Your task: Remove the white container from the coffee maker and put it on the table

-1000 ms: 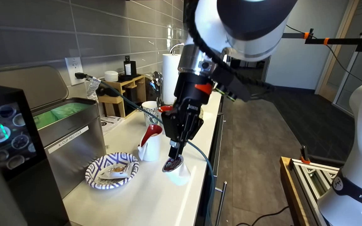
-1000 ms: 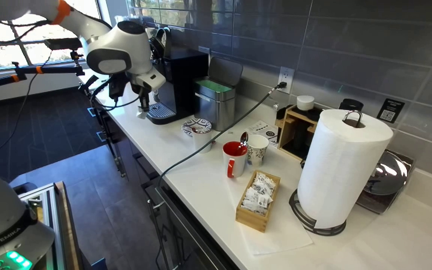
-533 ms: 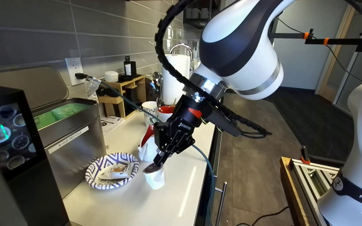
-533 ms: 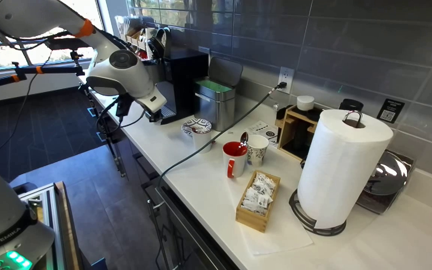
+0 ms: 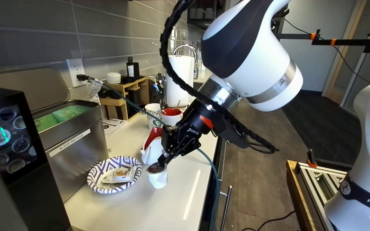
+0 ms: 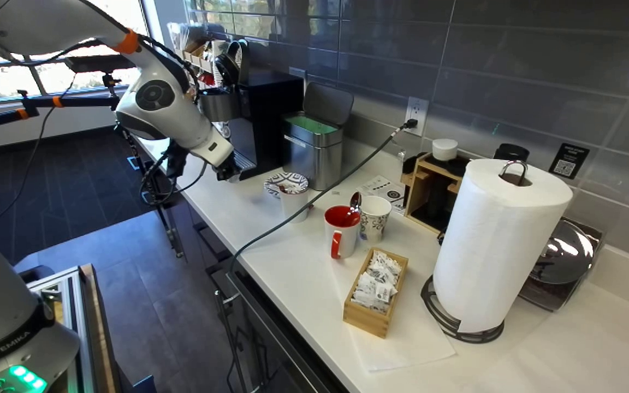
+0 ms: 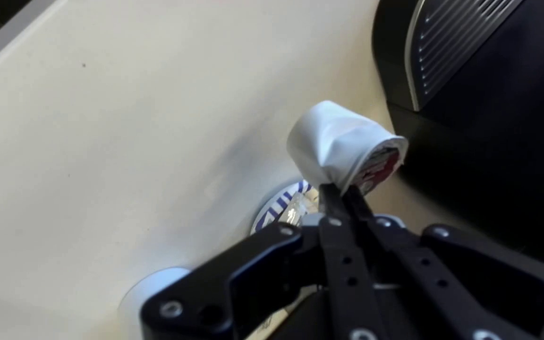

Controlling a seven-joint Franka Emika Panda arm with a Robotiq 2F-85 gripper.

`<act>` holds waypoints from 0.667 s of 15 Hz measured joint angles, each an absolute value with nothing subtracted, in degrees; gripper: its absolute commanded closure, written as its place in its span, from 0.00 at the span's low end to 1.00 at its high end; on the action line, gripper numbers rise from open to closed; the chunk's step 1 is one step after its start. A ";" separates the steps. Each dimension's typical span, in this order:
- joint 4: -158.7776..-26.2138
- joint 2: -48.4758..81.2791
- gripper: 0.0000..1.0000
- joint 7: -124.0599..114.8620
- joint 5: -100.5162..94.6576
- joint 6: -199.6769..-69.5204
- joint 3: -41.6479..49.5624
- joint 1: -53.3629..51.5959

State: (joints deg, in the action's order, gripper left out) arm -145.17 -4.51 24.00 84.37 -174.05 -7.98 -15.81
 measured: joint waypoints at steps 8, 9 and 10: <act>-143.85 -0.26 0.99 31.50 93.09 -183.53 -11.40 -18.30; -143.31 0.34 0.99 31.72 93.52 -183.72 -11.62 -18.41; -142.66 0.95 0.99 31.98 93.98 -183.99 -11.78 -18.52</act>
